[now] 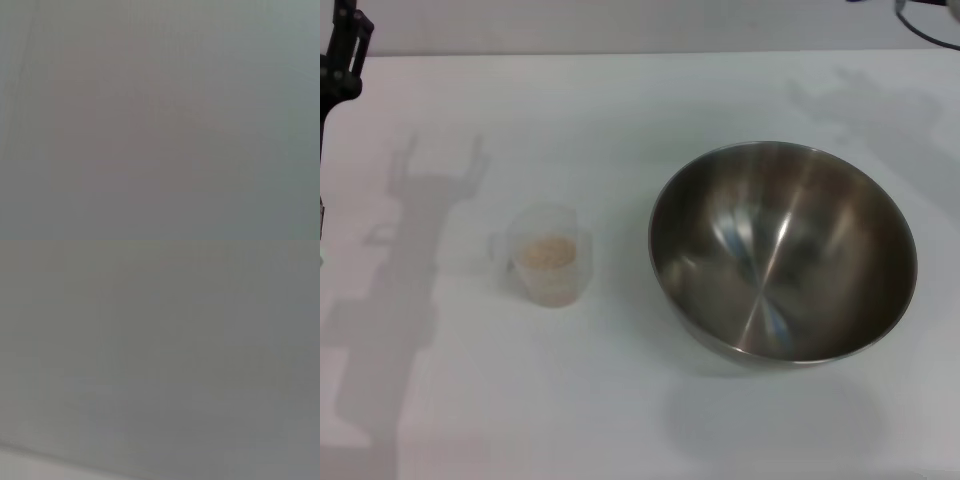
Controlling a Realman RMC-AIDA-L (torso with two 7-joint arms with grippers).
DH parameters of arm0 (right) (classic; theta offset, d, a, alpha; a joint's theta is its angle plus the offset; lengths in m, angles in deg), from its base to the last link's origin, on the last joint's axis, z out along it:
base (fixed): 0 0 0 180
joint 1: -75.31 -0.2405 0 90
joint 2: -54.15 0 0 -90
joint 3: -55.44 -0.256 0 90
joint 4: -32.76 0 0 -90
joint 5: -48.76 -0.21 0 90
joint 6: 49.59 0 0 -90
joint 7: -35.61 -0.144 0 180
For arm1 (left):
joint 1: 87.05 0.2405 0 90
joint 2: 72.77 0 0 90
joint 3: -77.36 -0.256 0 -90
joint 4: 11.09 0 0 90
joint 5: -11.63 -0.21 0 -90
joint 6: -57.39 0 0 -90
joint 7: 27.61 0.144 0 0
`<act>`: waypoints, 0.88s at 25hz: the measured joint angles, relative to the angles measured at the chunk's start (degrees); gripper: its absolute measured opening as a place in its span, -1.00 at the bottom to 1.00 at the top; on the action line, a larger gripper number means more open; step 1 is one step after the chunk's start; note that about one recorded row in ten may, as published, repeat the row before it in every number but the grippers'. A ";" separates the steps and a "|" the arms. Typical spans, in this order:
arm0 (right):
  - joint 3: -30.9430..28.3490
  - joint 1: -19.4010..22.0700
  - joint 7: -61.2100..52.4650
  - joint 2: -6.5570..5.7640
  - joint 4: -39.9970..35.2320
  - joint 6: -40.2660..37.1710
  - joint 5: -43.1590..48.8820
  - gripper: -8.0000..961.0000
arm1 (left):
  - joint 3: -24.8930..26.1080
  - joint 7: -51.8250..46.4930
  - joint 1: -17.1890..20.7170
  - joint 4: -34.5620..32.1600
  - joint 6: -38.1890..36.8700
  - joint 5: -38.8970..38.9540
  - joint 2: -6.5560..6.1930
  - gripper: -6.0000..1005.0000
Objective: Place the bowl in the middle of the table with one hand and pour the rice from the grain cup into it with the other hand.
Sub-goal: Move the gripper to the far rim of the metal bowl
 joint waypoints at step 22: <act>-12.68 -16.18 3.11 -3.85 9.55 47.78 2.11 0.49 | 1.95 0.00 -1.57 -0.60 -0.57 -0.22 -0.09 0.65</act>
